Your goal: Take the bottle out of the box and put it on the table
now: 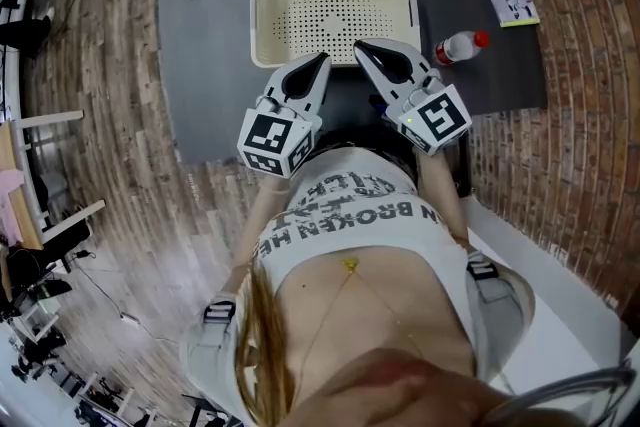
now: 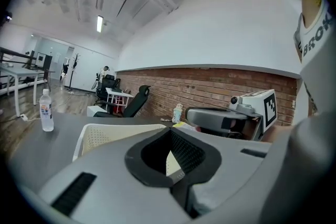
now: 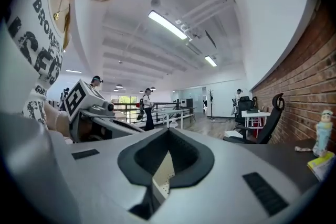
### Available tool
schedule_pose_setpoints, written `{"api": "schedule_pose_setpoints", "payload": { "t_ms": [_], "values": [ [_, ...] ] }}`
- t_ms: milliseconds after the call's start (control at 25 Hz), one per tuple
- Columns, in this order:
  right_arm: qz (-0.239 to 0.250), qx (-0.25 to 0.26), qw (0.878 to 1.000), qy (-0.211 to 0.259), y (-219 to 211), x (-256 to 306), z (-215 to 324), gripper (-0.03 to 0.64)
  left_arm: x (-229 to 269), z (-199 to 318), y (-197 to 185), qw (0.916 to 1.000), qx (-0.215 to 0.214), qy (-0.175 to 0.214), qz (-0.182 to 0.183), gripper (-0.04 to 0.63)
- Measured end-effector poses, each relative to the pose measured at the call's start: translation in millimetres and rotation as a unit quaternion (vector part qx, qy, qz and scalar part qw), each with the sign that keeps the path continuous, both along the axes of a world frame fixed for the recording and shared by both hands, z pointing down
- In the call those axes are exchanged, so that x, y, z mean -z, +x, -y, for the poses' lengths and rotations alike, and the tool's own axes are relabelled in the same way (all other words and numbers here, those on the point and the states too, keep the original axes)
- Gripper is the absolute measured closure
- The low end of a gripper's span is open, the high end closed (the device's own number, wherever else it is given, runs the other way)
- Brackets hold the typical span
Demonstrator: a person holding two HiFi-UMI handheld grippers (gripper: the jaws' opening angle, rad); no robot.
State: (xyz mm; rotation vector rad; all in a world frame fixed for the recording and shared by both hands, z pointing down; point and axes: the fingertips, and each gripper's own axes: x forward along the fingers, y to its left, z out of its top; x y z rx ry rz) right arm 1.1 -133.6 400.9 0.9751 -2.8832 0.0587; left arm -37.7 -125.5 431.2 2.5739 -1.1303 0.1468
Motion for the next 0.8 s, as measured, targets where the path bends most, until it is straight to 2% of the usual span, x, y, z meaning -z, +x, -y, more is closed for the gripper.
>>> {"api": "schedule_pose_setpoints", "payload": {
  "t_ms": [200, 440, 800],
  "values": [
    [0.021, 0.009, 1.0, 0.018, -10.6, 19.5, -3.6, 0.608, 18.9, 0.4, 1.3, 0.9995, -0.005, 0.033, 0.0, 0.595],
    [0.015, 0.012, 1.0, 0.022, -16.0, 23.4, -7.7, 0.607, 33.3, -3.3, 3.3, 0.9982, -0.01, 0.059, 0.001, 0.595],
    [0.005, 0.009, 1.0, 0.016, -13.3, 19.5, -6.4, 0.607, 35.1, -3.7, 2.9, 0.9981, -0.006, 0.061, 0.002, 0.595]
  ]
}}
